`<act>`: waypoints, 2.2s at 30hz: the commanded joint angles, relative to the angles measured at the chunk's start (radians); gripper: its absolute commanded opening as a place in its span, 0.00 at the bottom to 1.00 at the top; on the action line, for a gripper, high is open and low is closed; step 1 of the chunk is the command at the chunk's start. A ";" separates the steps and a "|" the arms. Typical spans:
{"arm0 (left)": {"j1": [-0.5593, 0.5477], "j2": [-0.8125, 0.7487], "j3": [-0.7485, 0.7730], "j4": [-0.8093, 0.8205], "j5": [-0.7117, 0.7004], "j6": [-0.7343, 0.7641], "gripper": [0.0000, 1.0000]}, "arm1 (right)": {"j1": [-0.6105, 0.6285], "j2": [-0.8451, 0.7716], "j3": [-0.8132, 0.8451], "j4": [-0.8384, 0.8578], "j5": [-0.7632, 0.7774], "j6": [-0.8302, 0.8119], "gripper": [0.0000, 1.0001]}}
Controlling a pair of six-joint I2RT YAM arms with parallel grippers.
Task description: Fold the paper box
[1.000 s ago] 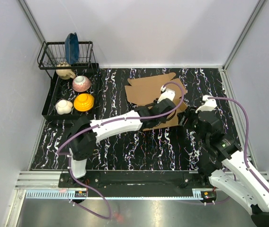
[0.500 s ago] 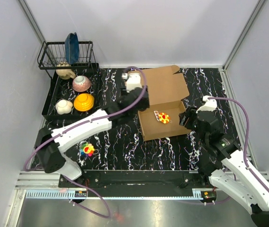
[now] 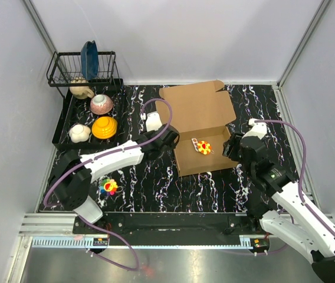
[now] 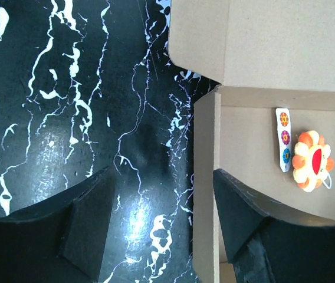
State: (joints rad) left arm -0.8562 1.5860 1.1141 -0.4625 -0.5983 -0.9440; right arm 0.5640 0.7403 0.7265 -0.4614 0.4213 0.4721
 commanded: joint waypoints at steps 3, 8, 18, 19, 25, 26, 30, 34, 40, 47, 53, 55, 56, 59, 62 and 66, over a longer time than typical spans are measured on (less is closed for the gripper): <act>0.000 0.011 0.000 0.104 0.020 -0.047 0.69 | 0.004 0.041 0.019 0.007 0.050 0.020 0.61; 0.000 0.049 -0.016 0.188 0.052 -0.030 0.69 | 0.004 0.024 0.010 0.000 0.048 0.030 0.61; -0.015 0.143 -0.042 0.226 0.137 0.033 0.57 | 0.005 0.036 0.001 -0.006 0.053 0.031 0.61; -0.015 0.143 -0.054 0.220 0.135 0.030 0.54 | 0.005 0.037 0.001 -0.006 0.056 0.031 0.61; -0.009 0.092 -0.161 0.190 0.086 0.053 0.41 | 0.004 0.044 -0.007 0.007 0.053 0.026 0.61; -0.001 0.083 -0.169 0.183 0.068 0.069 0.41 | 0.005 0.045 -0.012 0.010 0.051 0.026 0.61; 0.022 0.023 -0.204 0.167 0.037 0.106 0.40 | 0.005 0.056 -0.033 0.041 0.036 0.039 0.61; 0.036 -0.021 -0.226 0.163 0.031 0.128 0.44 | 0.005 0.079 -0.035 0.063 0.024 0.046 0.62; 0.034 -0.078 -0.211 0.160 0.038 0.113 0.55 | 0.005 0.142 0.036 0.082 0.062 0.023 0.73; 0.036 -0.136 -0.186 0.177 0.040 0.149 0.58 | -0.174 0.277 0.197 0.116 0.021 0.042 0.79; 0.036 -0.139 -0.220 0.196 0.054 0.106 0.58 | -0.417 0.407 0.179 0.390 -0.263 0.088 0.79; 0.039 -0.155 -0.238 0.203 0.051 0.099 0.58 | -0.459 0.441 0.137 0.530 -0.334 0.071 0.79; 0.043 -0.170 -0.241 0.202 0.051 0.100 0.58 | -0.478 0.479 0.107 0.632 -0.416 0.076 0.79; 0.066 -0.210 -0.258 0.206 0.069 0.106 0.59 | -0.552 0.571 0.097 0.777 -0.585 0.129 0.80; 0.092 -0.254 -0.289 0.219 0.095 0.117 0.59 | -0.596 0.678 0.152 0.814 -0.694 0.120 0.81; 0.120 -0.291 -0.295 0.205 0.121 0.128 0.59 | -0.625 0.797 0.218 0.823 -0.751 0.109 0.82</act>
State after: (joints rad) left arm -0.7578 1.3514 0.8261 -0.2886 -0.5064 -0.8288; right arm -0.0402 1.4624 0.8658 0.2298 -0.1799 0.5823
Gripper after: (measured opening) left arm 0.584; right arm 0.811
